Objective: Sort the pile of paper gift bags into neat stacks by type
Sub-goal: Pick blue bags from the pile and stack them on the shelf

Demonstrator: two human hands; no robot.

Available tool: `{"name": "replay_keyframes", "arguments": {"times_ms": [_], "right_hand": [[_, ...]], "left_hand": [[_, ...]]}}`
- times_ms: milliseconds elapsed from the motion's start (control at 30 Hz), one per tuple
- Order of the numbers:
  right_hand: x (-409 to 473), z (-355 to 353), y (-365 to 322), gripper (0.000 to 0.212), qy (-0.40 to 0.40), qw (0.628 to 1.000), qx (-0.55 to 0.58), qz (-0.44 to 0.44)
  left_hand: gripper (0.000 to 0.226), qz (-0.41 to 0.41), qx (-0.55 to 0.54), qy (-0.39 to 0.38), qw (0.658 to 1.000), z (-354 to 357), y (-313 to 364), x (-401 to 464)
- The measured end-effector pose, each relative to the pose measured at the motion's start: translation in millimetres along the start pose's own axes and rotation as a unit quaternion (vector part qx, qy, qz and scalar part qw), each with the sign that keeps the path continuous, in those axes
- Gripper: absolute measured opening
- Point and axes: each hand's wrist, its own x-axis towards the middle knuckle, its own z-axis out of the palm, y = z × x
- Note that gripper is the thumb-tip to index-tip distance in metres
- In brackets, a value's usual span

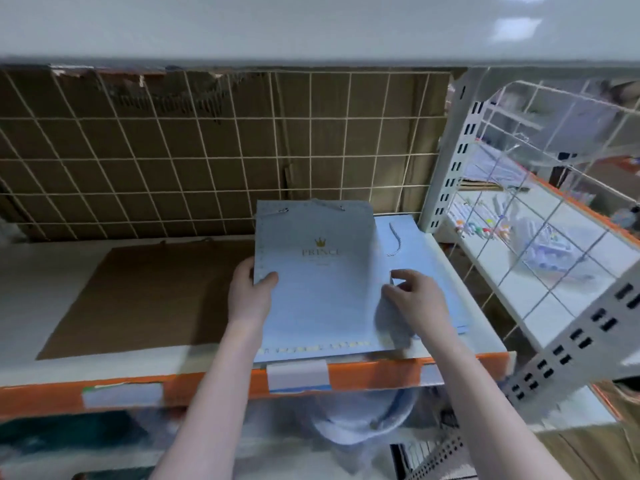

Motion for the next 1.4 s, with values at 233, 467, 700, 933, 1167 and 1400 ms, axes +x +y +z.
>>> {"name": "replay_keyframes", "arguments": {"times_ms": [233, 467, 700, 933, 1167, 1400], "right_hand": [[29.3, -39.7, 29.1, 0.036, 0.054, 0.997, -0.055, -0.009], [57.4, -41.3, 52.2, 0.035, 0.074, 0.993, -0.087, 0.005], [64.1, -35.4, 62.0, 0.029, 0.081, 0.99, -0.116, -0.001], [57.5, -33.2, 68.6, 0.025, 0.083, 0.988, -0.129, -0.013], [53.8, -34.5, 69.0, 0.025, 0.085, 0.985, -0.148, -0.024], [39.3, -28.0, 56.2, 0.035, 0.108, 0.955, -0.25, -0.12]], "left_hand": [[0.037, 0.021, 0.04, -0.009, 0.999, 76.5, -4.0, -22.1], [0.041, 0.067, 0.148, -0.002, 0.987, 111.1, -13.4, -8.9], [0.042, 0.049, 0.312, 0.011, 0.949, 120.8, -26.3, 6.7], [0.048, 0.069, 0.375, 0.02, 0.924, 120.3, -29.4, 6.6], [0.052, 0.076, 0.391, 0.022, 0.917, 121.7, -25.9, 2.3], [0.051, 0.157, 0.522, 0.074, 0.835, 104.0, -15.8, -20.9]]}}
